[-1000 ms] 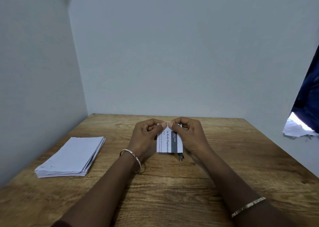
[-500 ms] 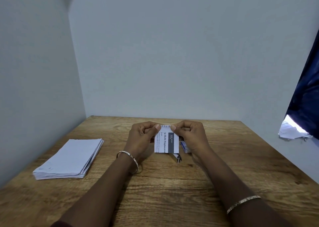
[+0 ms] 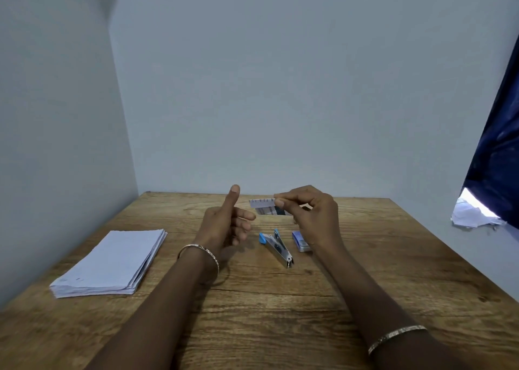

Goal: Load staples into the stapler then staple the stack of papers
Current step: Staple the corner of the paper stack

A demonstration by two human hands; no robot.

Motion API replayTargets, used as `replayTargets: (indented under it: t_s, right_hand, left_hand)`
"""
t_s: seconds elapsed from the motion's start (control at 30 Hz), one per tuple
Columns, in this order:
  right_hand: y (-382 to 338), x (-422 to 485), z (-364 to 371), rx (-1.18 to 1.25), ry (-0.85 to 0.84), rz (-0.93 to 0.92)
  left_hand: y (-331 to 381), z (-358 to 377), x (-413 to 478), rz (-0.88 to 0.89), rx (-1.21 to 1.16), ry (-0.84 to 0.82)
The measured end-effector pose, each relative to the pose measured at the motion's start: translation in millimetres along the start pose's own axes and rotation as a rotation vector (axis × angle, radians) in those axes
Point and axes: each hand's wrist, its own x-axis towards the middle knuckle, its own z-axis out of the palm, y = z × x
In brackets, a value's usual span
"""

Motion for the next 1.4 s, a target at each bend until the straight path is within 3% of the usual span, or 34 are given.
replayTargets:
  t_s: [0.1, 0.37, 0.47, 0.67, 0.87, 0.97, 1.17, 1.4]
  right_hand:
    - [-1, -3, 4, -0.007, -0.070, -0.041]
    - [2, -4, 6, -0.142, -0.087, 0.020]
    - [-1, -7, 7, -0.347, -0.051, 0.094]
    - [-3, -24, 16, -0.903, -0.372, 0.179]
    - [-4, -24, 21, -0.913, -0.383, 0.185]
    - [-4, -22, 20, -0.741, -0.316, 0.231]
    - [0, -20, 22, 0.108, -0.267, 0.542]
    - [8, -19, 25, 0.459, -0.267, 0.664]
  left_hand:
    - [-2, 0, 4, -0.104, -0.100, -0.047]
    - [-6, -5, 8, -0.145, -0.204, -0.054]
    - [-8, -5, 9, -0.100, -0.240, -0.018]
    - [-13, -8, 11, 0.003, -0.194, 0.080]
    - [-14, -9, 11, 0.014, -0.224, 0.080]
    - [-15, -9, 10, 0.010, -0.223, 0.069]
    - [-12, -6, 10, -0.068, -0.335, -0.005]
    - [-13, 0, 8, -0.081, -0.371, -0.051]
